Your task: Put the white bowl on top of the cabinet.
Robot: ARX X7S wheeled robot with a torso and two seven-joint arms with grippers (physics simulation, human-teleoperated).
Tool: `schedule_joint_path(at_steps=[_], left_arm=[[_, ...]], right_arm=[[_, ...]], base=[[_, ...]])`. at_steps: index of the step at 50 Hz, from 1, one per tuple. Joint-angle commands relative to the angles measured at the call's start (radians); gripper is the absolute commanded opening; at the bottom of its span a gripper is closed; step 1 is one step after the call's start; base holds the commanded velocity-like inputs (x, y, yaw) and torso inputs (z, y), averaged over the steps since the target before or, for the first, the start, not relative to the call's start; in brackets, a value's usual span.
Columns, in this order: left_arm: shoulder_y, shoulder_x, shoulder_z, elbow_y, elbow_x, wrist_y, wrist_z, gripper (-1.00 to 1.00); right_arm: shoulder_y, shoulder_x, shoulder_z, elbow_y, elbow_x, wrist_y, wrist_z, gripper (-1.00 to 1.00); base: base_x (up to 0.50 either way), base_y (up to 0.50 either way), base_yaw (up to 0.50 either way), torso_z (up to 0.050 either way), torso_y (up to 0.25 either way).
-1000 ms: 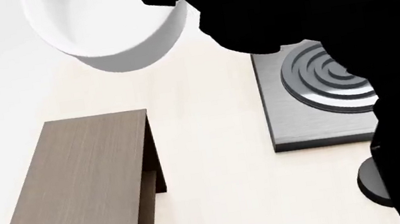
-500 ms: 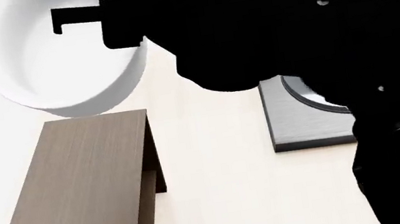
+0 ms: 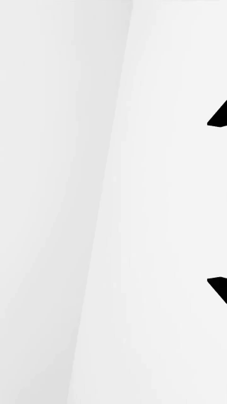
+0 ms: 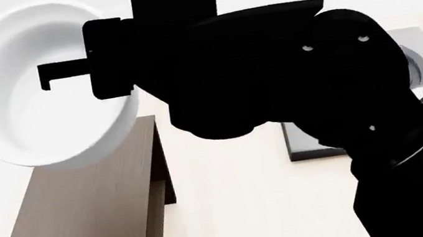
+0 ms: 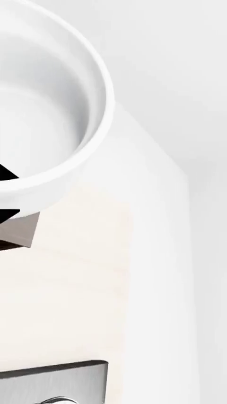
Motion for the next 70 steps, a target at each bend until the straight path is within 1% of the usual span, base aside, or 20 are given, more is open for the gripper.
schedule_joint_path(at_steps=[1, 11, 31, 44, 57, 70], left_arm=[[0.0, 0.0, 0.001, 0.003, 0.002, -0.001, -0.003, 1.0], [-0.001, -0.002, 0.0, 0.001, -0.001, 0.0, -0.002, 1.0], [-0.001, 0.0, 0.002, -0.003, -0.002, 0.003, 0.002, 1.0], [-0.001, 0.0, 0.002, -0.005, -0.005, 0.005, 0.003, 1.0], [-0.001, -0.001, 0.003, 0.0, -0.001, 0.002, -0.003, 1.0], [-0.003, -0.003, 0.004, -0.002, 0.0, 0.001, -0.004, 1.0]], right_arm=[[-0.017, -0.006, 0.019, -0.039, -0.001, -0.009, 0.006, -1.0], [-0.037, -0.008, 0.016, -0.11, 0.046, 0.002, 0.051, -1.0], [-0.096, 0.029, 0.021, -0.237, 0.112, -0.003, 0.123, -1.0], [-0.111, 0.011, 0.003, -0.226, 0.087, -0.01, 0.085, -1.0], [-0.128, 0.019, -0.008, -0.207, 0.068, -0.018, 0.065, -1.0], [-0.148, 0.028, -0.014, -0.231, 0.081, -0.022, 0.076, -1.0]], base=[[0.0, 0.0, 0.0, 0.0, 0.0], [0.0, 0.0, 0.0, 0.001, 0.001], [0.0, 0.0, 0.0, 0.0, 0.001], [0.0, 0.0, 0.0, 0.001, 0.001], [0.0, 0.0, 0.0, 0.0, 0.001], [0.0, 0.0, 0.0, 0.001, 0.001]])
